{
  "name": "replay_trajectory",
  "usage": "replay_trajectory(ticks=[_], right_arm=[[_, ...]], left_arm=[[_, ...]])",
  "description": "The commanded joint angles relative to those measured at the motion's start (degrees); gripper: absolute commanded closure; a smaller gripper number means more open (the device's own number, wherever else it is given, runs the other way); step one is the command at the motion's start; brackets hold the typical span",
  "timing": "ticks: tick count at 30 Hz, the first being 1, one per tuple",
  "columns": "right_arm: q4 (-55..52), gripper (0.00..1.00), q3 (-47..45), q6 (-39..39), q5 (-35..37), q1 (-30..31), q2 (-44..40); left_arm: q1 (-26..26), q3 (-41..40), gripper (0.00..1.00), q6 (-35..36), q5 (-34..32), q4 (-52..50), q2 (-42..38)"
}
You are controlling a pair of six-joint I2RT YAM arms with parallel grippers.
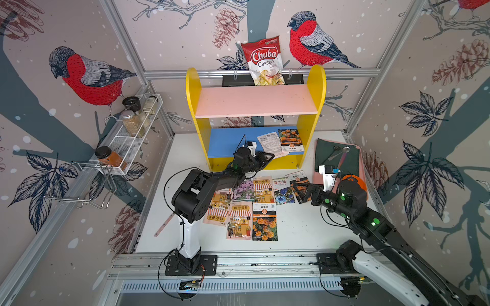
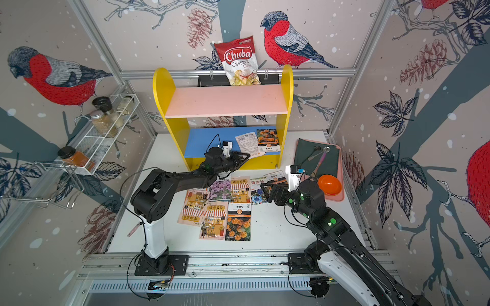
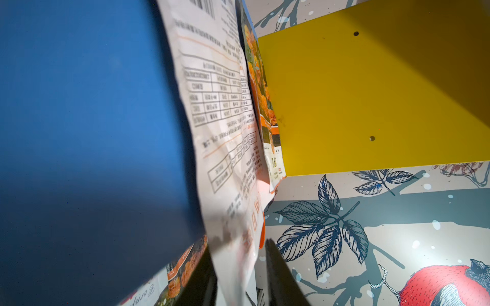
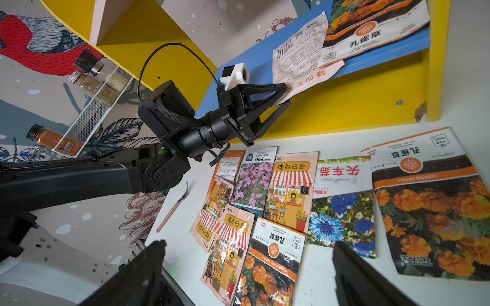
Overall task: Take the seed bag off the shelf
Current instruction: Pick up the seed packet from the shelf.
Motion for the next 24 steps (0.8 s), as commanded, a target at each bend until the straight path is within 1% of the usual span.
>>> replay_trajectory(ticks=[1, 8, 12, 24], right_arm=[[-0.73, 0.00, 0.01, -0.11, 0.63, -0.02, -0.20], [-1.08, 0.00, -0.08, -0.23, 0.40, -0.02, -0.28], [-1.17, 0.00, -0.17, -0.24, 0.48, -0.02, -0.45], [-1.26, 0.00, -0.34, -0.24, 0.55, -0.07, -0.61]], left_arm=[[-0.17, 0.64, 0.73, -0.13, -0.43, 2.67, 0.26], [-0.11, 0.78, 0.93, 0.09, -0.91, 2.24, 0.10], [-0.16, 0.84, 0.99, 0.40, -0.71, 1.67, 0.05], [0.45, -2.49, 1.00, 1.56, -1.62, 0.30, -3.02]])
